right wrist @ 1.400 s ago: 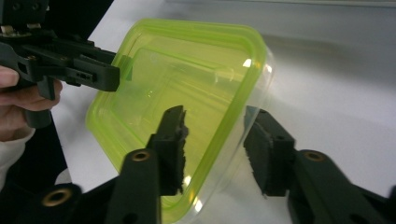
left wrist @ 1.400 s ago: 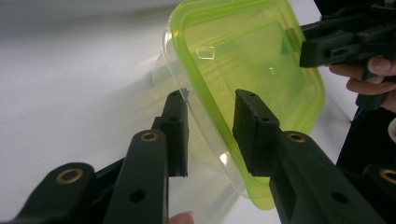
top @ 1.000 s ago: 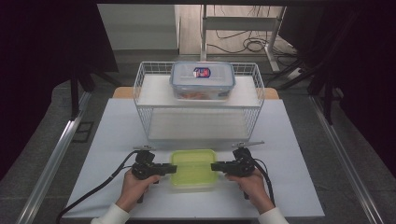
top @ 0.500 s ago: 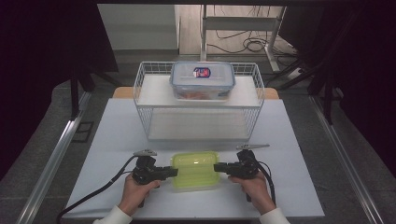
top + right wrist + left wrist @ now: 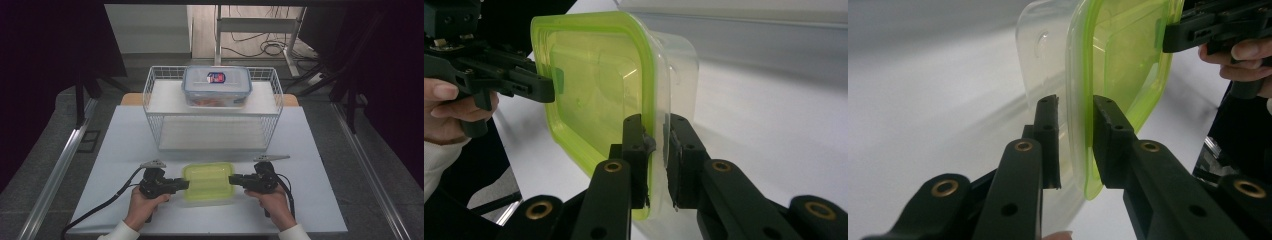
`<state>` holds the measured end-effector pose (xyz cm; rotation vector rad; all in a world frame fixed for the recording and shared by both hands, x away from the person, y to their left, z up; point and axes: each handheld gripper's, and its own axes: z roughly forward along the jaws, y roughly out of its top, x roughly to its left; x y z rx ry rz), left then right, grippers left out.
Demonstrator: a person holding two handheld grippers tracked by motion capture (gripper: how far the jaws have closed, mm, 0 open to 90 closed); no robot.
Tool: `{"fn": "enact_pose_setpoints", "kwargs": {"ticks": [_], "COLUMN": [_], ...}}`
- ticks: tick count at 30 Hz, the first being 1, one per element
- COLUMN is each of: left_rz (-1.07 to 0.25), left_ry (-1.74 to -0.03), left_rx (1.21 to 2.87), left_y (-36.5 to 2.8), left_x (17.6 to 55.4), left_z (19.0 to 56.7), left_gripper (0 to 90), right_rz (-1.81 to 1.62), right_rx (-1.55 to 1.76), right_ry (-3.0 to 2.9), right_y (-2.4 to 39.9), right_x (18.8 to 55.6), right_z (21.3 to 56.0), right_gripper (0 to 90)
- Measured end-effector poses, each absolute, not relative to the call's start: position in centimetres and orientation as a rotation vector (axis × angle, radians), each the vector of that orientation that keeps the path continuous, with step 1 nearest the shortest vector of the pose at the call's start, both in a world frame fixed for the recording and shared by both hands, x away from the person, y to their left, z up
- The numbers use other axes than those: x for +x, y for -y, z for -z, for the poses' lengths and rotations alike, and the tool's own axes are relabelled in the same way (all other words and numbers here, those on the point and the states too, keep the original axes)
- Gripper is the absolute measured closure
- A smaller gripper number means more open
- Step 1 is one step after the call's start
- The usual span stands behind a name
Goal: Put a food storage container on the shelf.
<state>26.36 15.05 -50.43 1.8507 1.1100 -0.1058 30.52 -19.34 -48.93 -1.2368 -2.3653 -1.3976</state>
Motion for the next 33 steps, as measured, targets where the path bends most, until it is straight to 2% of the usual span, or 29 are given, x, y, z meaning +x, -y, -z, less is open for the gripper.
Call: {"fn": "enact_pose_setpoints", "kwargs": {"ticks": [22, 26, 33], "left_rz": [0.119, 0.058, 0.081], "left_ry": [-1.068, -1.058, -1.043], "left_rx": [1.805, 1.843, 1.816], "left_y": [-15.5, -15.2, -15.4], "left_x": [26.0, 25.7, 26.0], "left_z": [48.9, 48.2, 47.6], "left_gripper": [76.6, 76.5, 76.6], "right_rz": [1.491, 1.491, 1.528], "right_rx": [-1.157, -1.153, -1.144], "right_ry": [2.449, 2.485, 2.468], "right_y": [19.4, 19.2, 19.5], "right_x": [29.4, 29.2, 29.2], "right_z": [46.5, 46.1, 45.4], "right_gripper": [79.6, 79.8, 79.6]}}
